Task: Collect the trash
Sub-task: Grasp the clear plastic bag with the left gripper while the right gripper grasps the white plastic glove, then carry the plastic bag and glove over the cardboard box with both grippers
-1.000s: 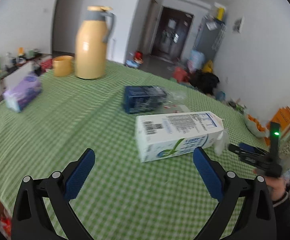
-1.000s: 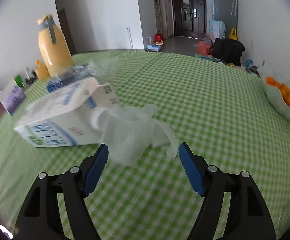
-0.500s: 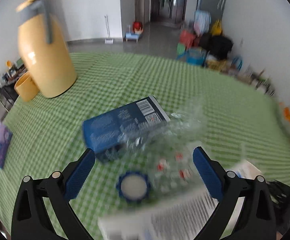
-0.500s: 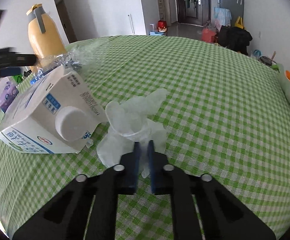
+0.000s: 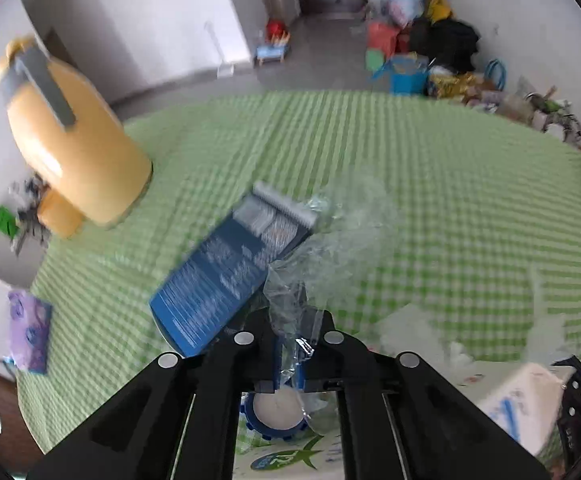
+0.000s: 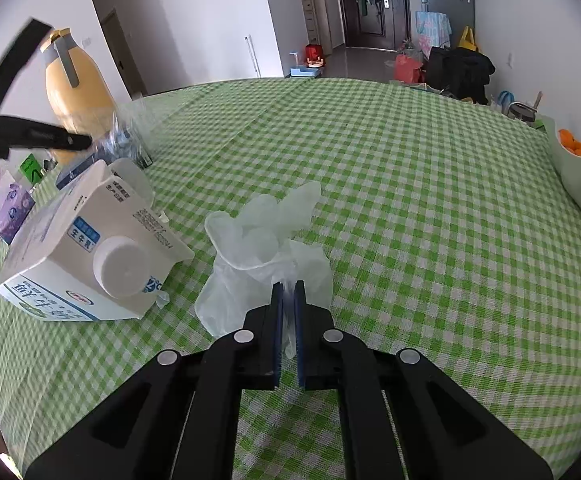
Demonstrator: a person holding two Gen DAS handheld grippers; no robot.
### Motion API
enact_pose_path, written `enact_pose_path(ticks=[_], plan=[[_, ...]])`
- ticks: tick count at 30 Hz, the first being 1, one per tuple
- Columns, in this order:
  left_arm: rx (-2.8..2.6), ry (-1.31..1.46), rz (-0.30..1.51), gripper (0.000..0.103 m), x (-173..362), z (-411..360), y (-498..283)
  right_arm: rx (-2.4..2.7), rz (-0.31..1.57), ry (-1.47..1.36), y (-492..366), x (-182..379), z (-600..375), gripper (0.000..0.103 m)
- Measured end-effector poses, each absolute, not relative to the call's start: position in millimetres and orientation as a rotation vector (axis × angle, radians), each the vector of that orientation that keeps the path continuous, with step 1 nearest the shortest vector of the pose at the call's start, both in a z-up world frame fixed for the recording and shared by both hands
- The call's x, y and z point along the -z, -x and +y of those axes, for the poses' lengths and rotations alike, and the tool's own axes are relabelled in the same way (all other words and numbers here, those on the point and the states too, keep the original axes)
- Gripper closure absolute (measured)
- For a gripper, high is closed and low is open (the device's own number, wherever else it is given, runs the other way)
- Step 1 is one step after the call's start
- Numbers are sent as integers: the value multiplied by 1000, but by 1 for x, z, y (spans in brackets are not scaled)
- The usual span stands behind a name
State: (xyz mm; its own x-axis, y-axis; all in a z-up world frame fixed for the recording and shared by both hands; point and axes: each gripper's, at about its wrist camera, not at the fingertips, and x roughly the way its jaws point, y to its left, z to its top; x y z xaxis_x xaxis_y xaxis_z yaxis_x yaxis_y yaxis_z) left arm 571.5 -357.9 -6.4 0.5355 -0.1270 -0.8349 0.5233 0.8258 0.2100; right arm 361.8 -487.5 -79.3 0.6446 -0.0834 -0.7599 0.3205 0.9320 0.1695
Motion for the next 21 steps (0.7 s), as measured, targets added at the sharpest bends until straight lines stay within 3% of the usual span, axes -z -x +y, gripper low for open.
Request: enact_pose_path(ticks=[10,15,21], plan=[[504,-327,688,103,-113,-320,-505,288,696,-303,-339,27,-494,100],[505,-217,557,103,-180,-260,-461,259,592,-283,-323,-9,-481,100],[416,-129,460,103,-208,-168,-398,153,486,-229,-307,-47,-448,100]])
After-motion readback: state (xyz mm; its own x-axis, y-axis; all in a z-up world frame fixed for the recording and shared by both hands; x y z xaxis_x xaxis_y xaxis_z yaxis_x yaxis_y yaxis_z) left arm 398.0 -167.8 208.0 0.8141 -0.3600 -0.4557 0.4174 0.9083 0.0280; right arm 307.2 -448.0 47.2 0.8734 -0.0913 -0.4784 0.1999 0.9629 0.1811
